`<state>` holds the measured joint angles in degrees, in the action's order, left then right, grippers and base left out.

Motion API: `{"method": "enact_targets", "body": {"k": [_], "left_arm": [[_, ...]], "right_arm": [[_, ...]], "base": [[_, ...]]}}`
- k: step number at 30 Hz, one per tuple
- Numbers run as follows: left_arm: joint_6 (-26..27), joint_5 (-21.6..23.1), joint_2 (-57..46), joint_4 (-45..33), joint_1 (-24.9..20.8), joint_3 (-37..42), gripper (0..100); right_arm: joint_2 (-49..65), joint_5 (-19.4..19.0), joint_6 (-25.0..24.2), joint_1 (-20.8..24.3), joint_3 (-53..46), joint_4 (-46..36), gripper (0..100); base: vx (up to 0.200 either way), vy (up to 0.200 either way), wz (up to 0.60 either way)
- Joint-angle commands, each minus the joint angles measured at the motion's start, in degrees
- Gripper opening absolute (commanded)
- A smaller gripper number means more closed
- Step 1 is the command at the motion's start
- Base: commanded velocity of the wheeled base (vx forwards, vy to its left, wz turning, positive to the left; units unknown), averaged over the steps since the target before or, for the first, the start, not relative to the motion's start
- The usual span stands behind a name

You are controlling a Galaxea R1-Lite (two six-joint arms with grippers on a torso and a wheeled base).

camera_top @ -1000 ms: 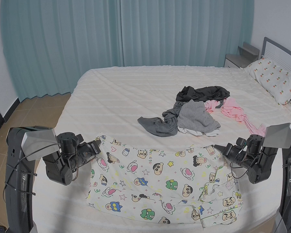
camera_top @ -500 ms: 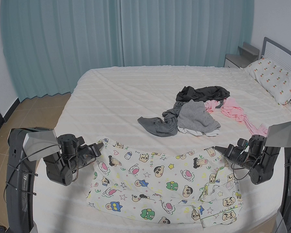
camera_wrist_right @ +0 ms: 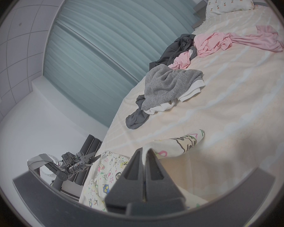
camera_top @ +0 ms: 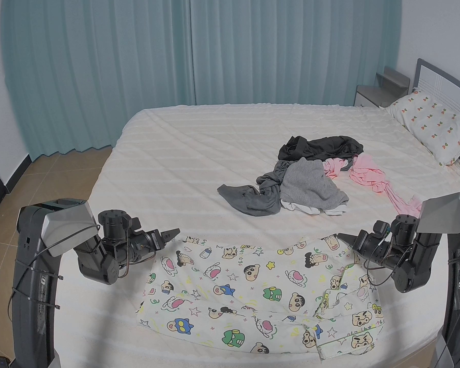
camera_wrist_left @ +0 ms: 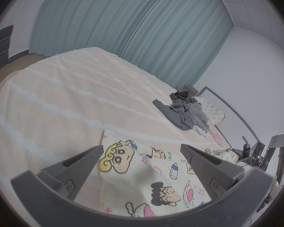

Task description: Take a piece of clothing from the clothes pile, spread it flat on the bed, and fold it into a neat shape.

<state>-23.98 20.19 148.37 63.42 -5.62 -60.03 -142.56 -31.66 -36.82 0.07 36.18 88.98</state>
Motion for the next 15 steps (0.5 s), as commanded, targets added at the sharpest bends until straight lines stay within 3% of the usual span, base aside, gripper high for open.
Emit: {"method": "enact_targets", "body": {"k": [1, 9, 15], "left_arm": [[0.5, 0.0, 0.9, -3.6, 0.2, -4.0, 100], [4.5, 0.0, 1.0, -12.4, 0.2, -7.5, 100], [4.6, 0.7, 0.8, -15.5, -0.4, -8.4, 100]], "right_arm": [[-0.3, 0.0, 0.1, 0.2, -0.1, 0.5, 0], [-0.6, 0.5, 0.2, 0.8, -0.1, 0.6, 0], [-0.6, 0.5, 0.4, 0.9, -0.1, 0.6, 0]], "base": [[0.000, 0.000, 0.00], [0.000, 0.000, 0.00], [0.000, 0.000, 0.00]]}}
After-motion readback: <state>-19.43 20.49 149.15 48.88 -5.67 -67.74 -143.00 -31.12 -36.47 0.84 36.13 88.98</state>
